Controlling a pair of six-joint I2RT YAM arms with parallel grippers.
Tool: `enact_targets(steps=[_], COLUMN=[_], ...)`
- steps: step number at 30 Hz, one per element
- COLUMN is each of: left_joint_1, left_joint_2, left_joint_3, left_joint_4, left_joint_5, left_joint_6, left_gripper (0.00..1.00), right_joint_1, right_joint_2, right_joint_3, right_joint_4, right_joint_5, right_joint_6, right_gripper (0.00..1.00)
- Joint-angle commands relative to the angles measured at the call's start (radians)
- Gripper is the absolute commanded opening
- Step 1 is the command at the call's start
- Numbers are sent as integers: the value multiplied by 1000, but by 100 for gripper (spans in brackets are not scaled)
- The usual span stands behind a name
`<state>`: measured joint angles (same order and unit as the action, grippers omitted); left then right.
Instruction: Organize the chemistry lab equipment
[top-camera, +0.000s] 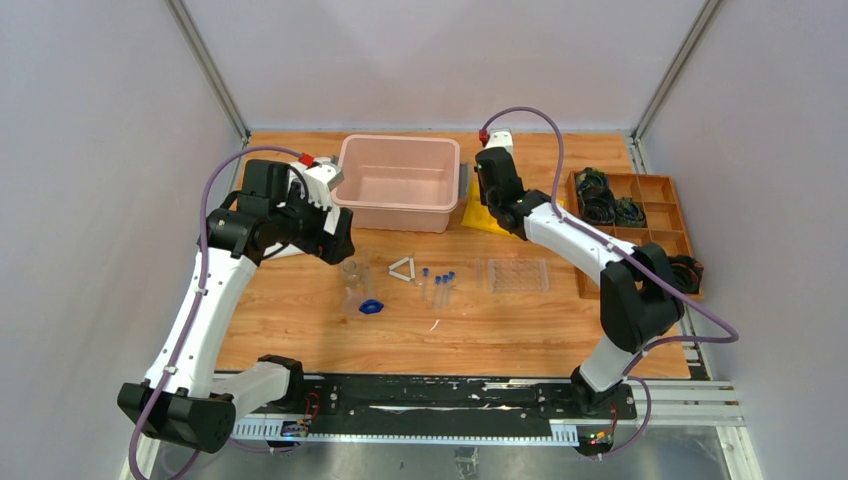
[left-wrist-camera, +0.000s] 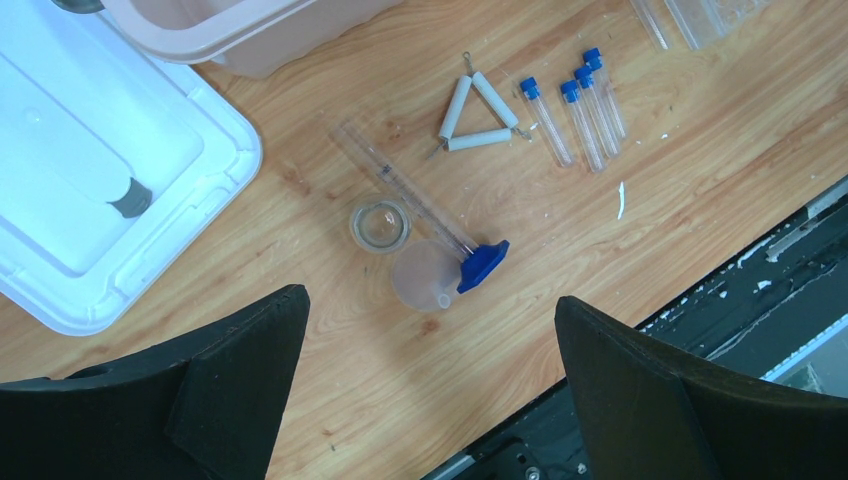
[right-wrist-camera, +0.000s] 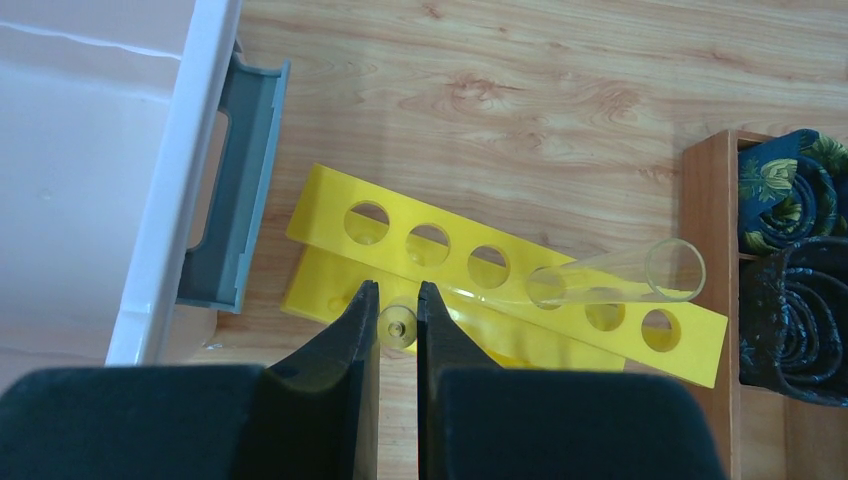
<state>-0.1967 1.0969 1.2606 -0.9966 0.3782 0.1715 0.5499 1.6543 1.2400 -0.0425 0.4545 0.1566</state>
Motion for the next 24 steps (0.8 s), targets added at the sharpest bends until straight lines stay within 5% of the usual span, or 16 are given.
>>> enact_targets(steps=[1,24], left_joint_1=[1,1], left_joint_2=[1,14], left_joint_3=[30,43], left_joint_4=[12,12], left_joint_5=[2,5], left_joint_6=[-3,-6], left_gripper=[100,100], right_joint_1=[-11,-13], right_joint_2=[21,43], right_joint_3=[-14,-64], right_joint_4=[35,35], right_joint_5=[29,37], right_joint_6=[-7,24], right_gripper=[0,0])
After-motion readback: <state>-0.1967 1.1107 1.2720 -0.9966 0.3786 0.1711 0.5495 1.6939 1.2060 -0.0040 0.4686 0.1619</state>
